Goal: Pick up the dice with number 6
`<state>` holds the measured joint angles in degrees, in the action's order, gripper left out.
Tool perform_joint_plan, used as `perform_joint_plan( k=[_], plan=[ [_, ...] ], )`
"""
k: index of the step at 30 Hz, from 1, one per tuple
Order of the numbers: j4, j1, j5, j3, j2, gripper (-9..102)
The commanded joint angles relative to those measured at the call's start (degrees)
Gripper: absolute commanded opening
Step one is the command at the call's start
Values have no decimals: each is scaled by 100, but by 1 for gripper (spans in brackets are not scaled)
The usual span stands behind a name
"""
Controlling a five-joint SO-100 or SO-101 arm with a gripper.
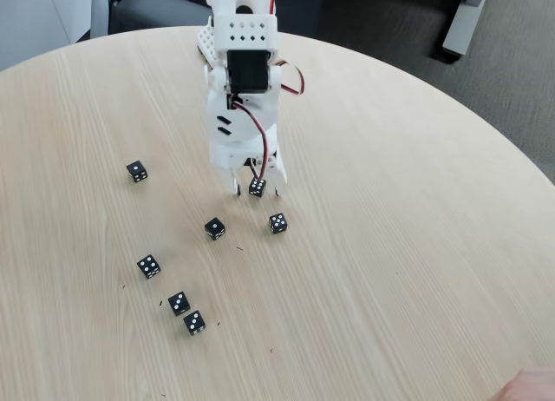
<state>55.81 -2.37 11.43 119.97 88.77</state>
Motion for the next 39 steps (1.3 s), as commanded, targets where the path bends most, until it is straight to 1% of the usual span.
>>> perform_joint_plan(
  k=[1, 5, 14, 20, 23, 35, 39],
  plan=[
    [35, 26, 35, 44, 62, 22],
    [35, 26, 70, 44, 70, 15],
    [35, 26, 114, 44, 79, 12],
    [26, 26, 202, 44, 79, 3],
    [18, 26, 264, 44, 79, 0],
    [35, -9, 870, -9, 123, 0],
    [44, -53, 949, -9, 615, 0]
  ],
)
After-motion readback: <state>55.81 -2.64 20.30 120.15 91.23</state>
